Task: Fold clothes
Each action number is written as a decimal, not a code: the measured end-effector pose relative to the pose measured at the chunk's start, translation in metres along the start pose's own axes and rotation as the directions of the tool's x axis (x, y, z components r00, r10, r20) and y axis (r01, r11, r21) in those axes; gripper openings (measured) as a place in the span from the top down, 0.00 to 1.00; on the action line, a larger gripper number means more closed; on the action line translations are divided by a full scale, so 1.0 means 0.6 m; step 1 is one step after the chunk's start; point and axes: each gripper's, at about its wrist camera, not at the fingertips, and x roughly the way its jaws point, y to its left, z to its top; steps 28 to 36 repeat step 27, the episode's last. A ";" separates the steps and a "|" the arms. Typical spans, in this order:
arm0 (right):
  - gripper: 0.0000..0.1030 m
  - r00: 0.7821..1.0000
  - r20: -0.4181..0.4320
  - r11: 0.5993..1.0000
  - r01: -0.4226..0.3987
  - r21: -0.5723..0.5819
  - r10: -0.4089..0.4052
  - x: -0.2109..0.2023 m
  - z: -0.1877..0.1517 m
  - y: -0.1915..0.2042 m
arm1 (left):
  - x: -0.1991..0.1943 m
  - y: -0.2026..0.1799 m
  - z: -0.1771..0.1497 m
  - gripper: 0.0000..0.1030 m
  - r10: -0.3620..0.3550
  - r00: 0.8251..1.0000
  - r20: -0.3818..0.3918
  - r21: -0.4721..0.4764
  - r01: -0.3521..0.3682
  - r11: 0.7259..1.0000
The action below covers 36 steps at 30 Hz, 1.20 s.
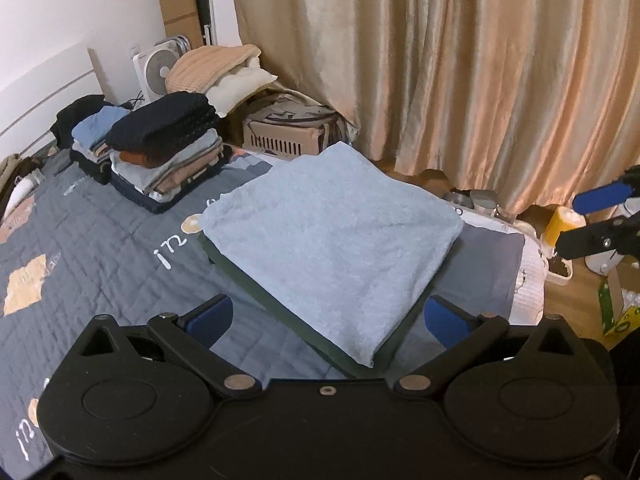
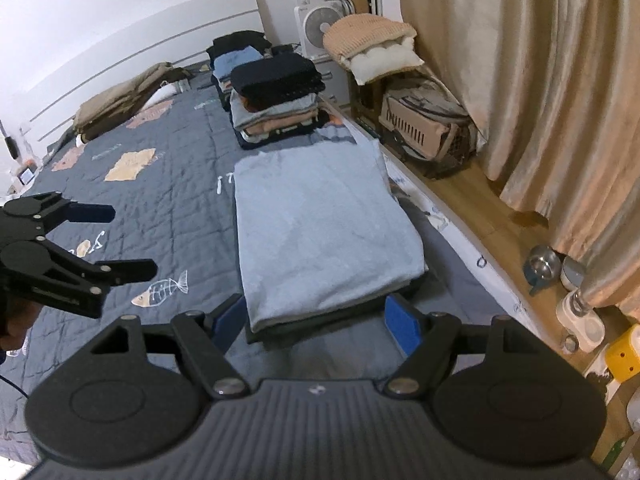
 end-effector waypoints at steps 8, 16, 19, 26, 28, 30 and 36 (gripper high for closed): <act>0.27 1.000 -0.008 1.000 -0.002 -0.029 0.002 0.004 0.025 0.015 | 0.008 0.011 0.020 0.00 -0.003 0.999 -0.037 0.028 0.004 1.000; 0.27 1.000 -0.012 0.999 -0.004 -0.048 0.003 0.001 0.044 0.026 | 0.014 0.012 0.038 0.00 0.008 0.999 -0.051 0.077 -0.004 0.997; 0.26 1.000 -0.009 0.998 -0.004 -0.056 0.003 0.001 0.051 0.030 | 0.017 0.013 0.041 0.00 0.010 0.998 -0.057 0.083 -0.006 0.997; 0.27 1.000 -0.011 0.998 0.001 -0.061 -0.001 0.002 0.056 0.032 | 0.020 0.016 0.046 0.00 0.017 0.998 -0.059 0.088 -0.012 0.996; 0.27 1.000 -0.013 0.998 0.000 -0.060 -0.001 0.002 0.055 0.033 | 0.021 0.016 0.046 0.00 0.016 0.998 -0.056 0.089 -0.011 0.996; 0.27 1.000 -0.013 0.998 0.000 -0.060 -0.001 0.002 0.055 0.033 | 0.021 0.016 0.046 0.00 0.016 0.998 -0.056 0.089 -0.011 0.996; 0.27 1.000 -0.013 0.998 0.000 -0.060 -0.001 0.002 0.055 0.033 | 0.021 0.016 0.046 0.00 0.016 0.998 -0.056 0.089 -0.011 0.996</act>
